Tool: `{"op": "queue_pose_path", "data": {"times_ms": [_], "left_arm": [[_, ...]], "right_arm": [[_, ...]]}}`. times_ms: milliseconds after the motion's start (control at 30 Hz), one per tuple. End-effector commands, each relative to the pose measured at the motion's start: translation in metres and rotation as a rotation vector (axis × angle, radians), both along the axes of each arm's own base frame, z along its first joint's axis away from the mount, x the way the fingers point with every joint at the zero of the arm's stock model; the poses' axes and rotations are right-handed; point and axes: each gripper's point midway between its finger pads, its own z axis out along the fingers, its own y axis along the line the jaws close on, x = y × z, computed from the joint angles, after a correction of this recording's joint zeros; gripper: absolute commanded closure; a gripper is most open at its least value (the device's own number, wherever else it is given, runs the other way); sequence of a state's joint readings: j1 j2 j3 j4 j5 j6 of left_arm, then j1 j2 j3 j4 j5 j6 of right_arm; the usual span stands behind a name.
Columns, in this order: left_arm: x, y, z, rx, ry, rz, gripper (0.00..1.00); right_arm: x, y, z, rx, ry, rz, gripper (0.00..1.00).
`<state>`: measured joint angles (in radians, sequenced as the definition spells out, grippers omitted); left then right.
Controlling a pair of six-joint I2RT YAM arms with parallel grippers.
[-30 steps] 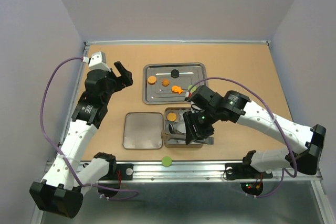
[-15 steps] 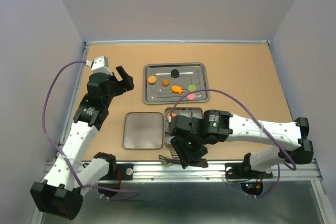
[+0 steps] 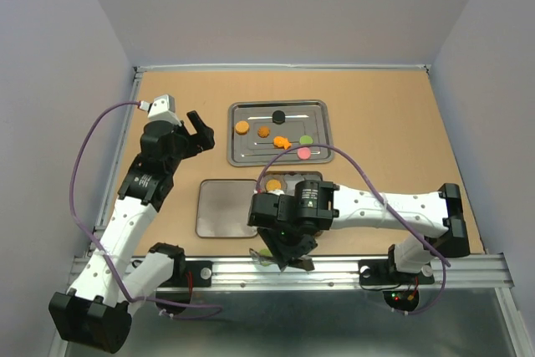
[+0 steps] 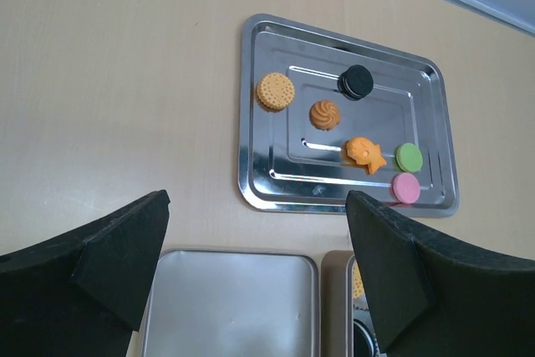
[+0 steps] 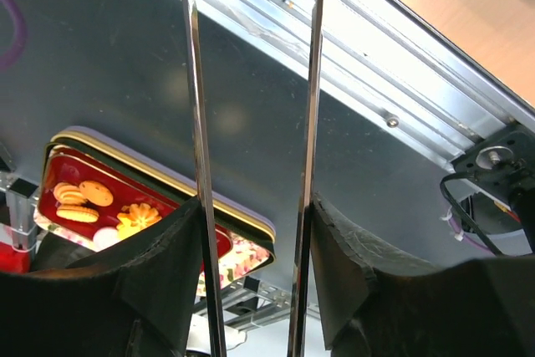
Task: Pack the cookies
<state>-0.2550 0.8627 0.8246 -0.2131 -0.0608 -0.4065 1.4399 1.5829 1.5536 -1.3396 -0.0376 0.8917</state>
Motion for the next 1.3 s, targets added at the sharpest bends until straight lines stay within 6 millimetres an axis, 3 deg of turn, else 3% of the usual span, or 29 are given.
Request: {"op": "queue_pose_path", "data": {"times_ms": [0,800,1267], "left_arm": [[0.000,-0.001,0.012,0.012,-0.060,-0.015,0.02],[-0.022,0.005,-0.016,0.054,-0.047,-0.009,0.01],[-0.027,0.005,-0.011,0.048,-0.083,-0.006,0.01]], "right_arm": [[0.005,0.007,0.012,0.008,-0.032,0.018,0.44],[-0.015,0.011,-0.020,-0.114,0.101,0.061,0.44],[-0.028,0.007,-0.024,-0.140,0.182,0.044,0.54]]}}
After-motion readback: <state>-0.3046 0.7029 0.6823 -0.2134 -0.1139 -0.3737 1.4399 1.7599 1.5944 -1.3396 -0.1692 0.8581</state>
